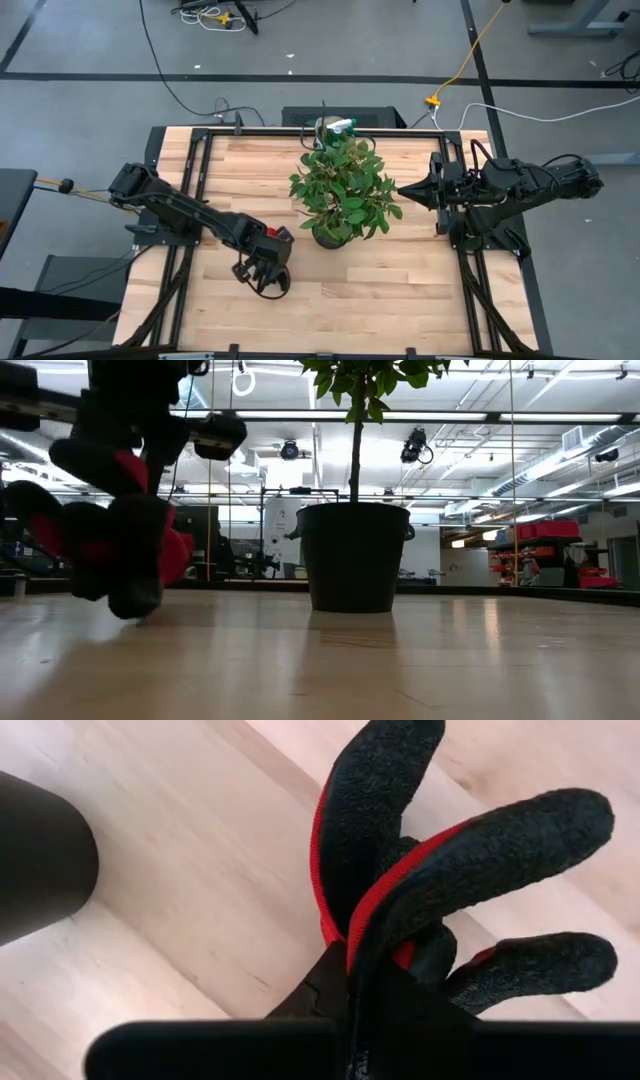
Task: Pick & Place Garden tools in Gardening bag
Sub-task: Put the black red gloves into the gardening bag
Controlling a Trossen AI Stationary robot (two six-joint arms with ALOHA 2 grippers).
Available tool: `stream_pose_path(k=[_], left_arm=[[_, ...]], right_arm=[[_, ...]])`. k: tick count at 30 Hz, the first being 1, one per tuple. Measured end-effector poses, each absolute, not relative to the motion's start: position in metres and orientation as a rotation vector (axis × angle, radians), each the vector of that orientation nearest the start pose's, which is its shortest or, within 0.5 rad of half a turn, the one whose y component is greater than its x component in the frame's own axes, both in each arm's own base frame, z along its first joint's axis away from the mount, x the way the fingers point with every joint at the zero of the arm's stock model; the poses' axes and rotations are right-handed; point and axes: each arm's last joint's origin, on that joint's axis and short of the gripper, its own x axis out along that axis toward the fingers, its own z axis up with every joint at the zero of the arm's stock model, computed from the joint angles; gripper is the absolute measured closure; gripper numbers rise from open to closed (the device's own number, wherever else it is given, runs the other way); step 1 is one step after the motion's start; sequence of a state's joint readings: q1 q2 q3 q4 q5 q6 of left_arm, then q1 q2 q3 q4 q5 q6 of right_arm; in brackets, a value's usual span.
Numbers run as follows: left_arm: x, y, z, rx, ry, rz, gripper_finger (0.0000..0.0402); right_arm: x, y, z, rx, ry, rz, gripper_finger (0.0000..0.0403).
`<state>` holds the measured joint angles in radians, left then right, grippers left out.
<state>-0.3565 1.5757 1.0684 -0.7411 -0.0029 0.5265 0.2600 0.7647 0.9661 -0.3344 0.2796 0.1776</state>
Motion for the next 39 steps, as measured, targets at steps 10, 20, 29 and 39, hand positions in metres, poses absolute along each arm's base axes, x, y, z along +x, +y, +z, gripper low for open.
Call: stream_pose_path(k=[10, 20, 29, 39], left_arm=[[0.278, -0.102, 0.249, 0.555, 1.208, -0.688, 0.0391], [0.284, -0.073, 0.262, 0.401, 1.267, -0.641, 0.0391], [0.271, -0.049, 0.275, 0.321, 1.321, -0.562, 0.0391], [0.233, -0.021, 0.322, 0.279, 1.164, -0.429, 0.0391]], right_arm=[[0.149, 0.031, 0.382, 0.14, 0.125, -0.031, 0.0403], [0.149, 0.032, 0.382, 0.14, 0.125, -0.023, 0.0403], [0.149, 0.032, 0.382, 0.114, 0.124, -0.021, 0.0403], [0.149, 0.032, 0.383, 0.102, 0.109, -0.019, 0.0403]])
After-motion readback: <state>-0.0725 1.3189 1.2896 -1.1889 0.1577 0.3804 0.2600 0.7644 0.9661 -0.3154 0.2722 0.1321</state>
